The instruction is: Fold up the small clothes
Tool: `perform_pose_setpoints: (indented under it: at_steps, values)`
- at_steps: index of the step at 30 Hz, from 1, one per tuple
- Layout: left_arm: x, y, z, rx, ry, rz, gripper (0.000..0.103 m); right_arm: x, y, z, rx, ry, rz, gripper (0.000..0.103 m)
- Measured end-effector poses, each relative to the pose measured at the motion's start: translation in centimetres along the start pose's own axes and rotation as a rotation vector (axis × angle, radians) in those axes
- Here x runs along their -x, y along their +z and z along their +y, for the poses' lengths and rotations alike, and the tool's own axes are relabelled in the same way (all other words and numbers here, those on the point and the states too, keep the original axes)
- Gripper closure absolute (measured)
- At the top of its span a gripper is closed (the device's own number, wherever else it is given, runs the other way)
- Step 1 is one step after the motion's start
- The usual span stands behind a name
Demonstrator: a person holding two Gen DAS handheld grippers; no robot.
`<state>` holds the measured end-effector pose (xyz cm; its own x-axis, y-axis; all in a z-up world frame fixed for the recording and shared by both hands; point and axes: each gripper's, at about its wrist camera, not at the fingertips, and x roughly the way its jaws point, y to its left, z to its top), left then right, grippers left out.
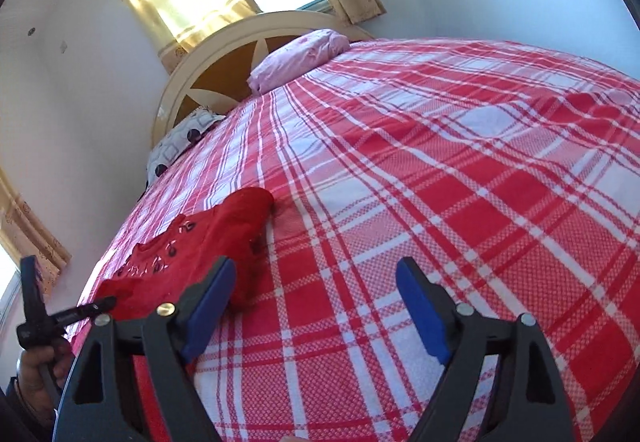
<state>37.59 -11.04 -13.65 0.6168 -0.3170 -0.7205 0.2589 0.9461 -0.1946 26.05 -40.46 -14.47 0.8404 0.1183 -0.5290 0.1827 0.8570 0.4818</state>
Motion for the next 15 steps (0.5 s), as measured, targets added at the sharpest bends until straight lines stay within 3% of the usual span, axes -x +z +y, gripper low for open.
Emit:
perform_pose_setpoints:
  at_steps: [9,15]
  values:
    - [5.2,0.8,6.7,0.059,0.081,-0.097,0.097,-0.1,-0.1,0.1,0.010,-0.018,0.002,0.017]
    - [4.8,-0.7,10.2,0.090,0.129,-0.075,0.097,-0.3,-0.1,0.1,0.016,-0.024,0.012,0.017]
